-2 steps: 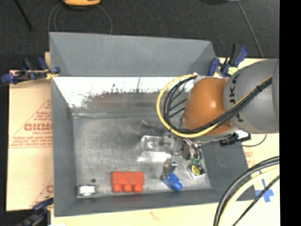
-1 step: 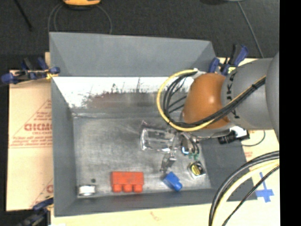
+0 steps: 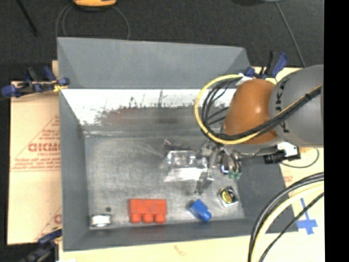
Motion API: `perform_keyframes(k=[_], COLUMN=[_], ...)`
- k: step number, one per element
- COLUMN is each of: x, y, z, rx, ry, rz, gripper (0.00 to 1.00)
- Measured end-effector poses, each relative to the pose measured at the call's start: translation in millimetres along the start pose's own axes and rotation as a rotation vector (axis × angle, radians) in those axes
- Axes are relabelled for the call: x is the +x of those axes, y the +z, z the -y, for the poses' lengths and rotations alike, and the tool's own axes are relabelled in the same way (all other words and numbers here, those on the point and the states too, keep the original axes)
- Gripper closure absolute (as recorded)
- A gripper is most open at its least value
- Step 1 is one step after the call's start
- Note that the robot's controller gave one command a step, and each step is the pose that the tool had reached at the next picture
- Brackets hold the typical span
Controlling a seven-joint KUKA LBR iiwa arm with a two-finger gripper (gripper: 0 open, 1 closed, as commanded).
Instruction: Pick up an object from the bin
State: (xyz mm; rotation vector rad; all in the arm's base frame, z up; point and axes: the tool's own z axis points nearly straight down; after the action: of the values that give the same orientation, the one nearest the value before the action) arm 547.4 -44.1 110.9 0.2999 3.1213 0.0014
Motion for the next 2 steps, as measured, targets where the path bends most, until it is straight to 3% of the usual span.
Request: perform_keyframes(k=[2], x=[-4.2], y=[12.6], z=[-5.9], rx=[-0.005], ry=[0.161], rz=[0.013], gripper=[0.0])
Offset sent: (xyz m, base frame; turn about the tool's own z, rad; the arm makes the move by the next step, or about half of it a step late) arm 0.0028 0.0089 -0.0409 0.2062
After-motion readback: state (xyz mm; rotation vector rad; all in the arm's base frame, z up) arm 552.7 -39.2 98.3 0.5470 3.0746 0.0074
